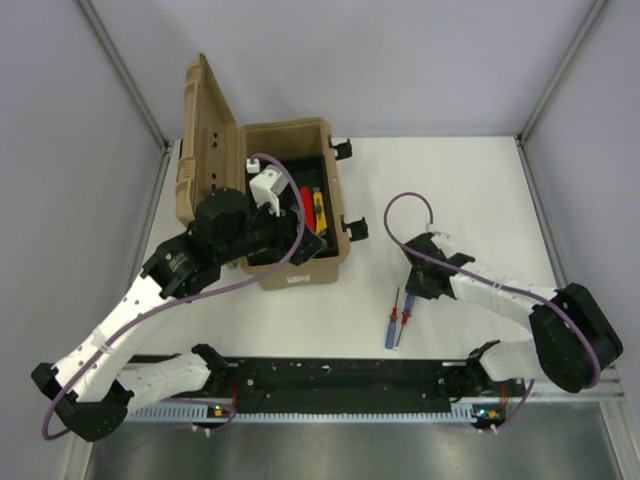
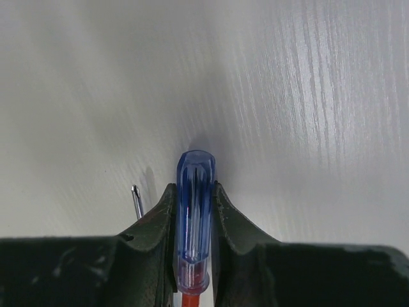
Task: Pack the tool kit
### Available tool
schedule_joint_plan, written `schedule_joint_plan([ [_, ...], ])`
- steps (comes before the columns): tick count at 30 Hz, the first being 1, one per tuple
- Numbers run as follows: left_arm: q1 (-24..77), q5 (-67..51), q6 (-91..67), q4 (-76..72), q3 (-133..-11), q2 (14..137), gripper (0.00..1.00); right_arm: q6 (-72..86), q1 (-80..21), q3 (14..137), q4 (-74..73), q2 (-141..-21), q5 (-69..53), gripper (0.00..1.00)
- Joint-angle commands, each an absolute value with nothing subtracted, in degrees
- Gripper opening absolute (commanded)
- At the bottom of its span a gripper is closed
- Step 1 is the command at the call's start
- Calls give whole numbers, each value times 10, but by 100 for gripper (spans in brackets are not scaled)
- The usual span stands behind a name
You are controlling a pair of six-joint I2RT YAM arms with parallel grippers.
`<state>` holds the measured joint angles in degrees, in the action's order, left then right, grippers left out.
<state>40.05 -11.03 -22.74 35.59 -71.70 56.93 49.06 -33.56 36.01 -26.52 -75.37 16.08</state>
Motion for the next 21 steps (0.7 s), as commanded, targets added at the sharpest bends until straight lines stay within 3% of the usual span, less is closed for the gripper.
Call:
schedule_joint_plan([
  [1,438,-70,-236,311,-705,584,78,469,-330,380,-253,-717,166,0],
  [12,483,-86,-261,244,-679,617,78,374,-330,523,-218,-505,41,0],
  [21,504,-176,-302,121,-660,621,78,394,-330,574,-92,-464,-119,0],
])
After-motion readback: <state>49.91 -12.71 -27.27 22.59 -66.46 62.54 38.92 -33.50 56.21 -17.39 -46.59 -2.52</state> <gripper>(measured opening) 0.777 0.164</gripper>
